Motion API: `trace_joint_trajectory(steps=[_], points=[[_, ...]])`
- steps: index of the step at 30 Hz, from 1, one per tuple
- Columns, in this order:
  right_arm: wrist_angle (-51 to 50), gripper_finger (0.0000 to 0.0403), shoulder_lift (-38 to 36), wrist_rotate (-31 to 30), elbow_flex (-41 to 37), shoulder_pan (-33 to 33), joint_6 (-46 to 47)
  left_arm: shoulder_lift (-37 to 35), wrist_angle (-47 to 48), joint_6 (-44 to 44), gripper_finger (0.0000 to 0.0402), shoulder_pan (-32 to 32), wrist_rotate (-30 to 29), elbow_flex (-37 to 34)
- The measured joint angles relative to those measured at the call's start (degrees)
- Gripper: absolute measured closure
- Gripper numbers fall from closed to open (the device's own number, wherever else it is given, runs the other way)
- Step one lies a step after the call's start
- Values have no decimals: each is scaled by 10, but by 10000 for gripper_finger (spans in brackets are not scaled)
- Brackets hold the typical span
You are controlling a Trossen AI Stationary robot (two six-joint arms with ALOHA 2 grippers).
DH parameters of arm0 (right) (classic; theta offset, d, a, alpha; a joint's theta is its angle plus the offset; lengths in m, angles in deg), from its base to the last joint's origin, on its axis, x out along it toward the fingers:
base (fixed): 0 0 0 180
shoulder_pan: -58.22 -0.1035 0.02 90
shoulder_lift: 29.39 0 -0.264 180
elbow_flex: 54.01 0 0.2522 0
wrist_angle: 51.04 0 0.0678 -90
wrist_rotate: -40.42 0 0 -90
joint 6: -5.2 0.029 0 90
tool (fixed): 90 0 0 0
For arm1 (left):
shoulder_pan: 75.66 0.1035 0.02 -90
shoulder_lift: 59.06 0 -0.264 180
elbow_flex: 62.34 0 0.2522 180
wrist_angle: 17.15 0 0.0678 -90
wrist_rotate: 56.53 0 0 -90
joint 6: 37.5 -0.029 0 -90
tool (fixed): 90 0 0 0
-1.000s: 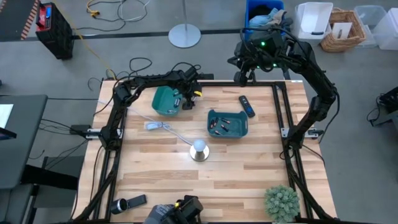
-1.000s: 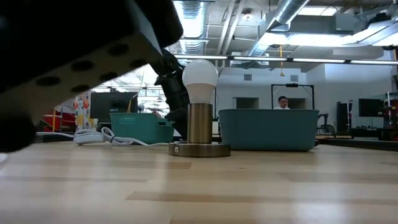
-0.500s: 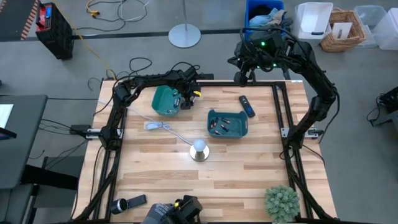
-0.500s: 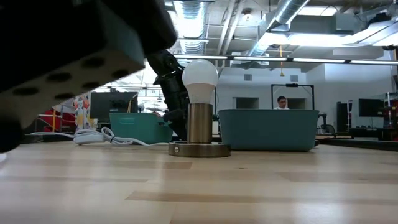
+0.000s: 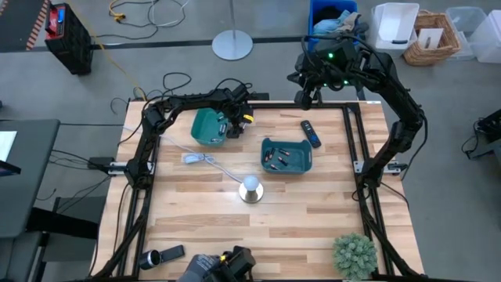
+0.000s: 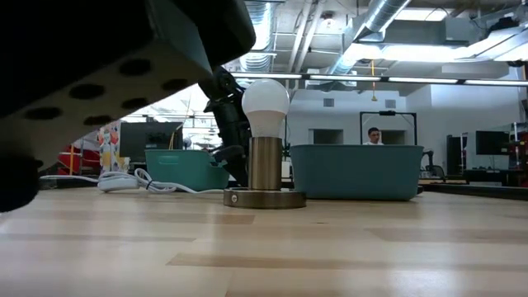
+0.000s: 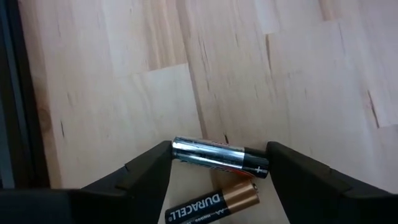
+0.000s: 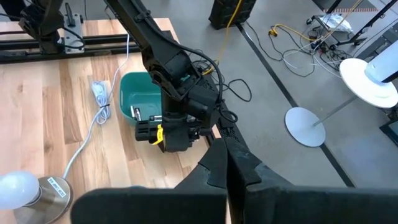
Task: Sort batteries
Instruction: Put the silver battery into the green bin
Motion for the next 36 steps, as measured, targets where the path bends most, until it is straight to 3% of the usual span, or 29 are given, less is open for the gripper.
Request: trace_joint_trajectory(steps=[36], points=[[1,394,0,0,0,0,-1,-1,7,5,166,-10,12,0]])
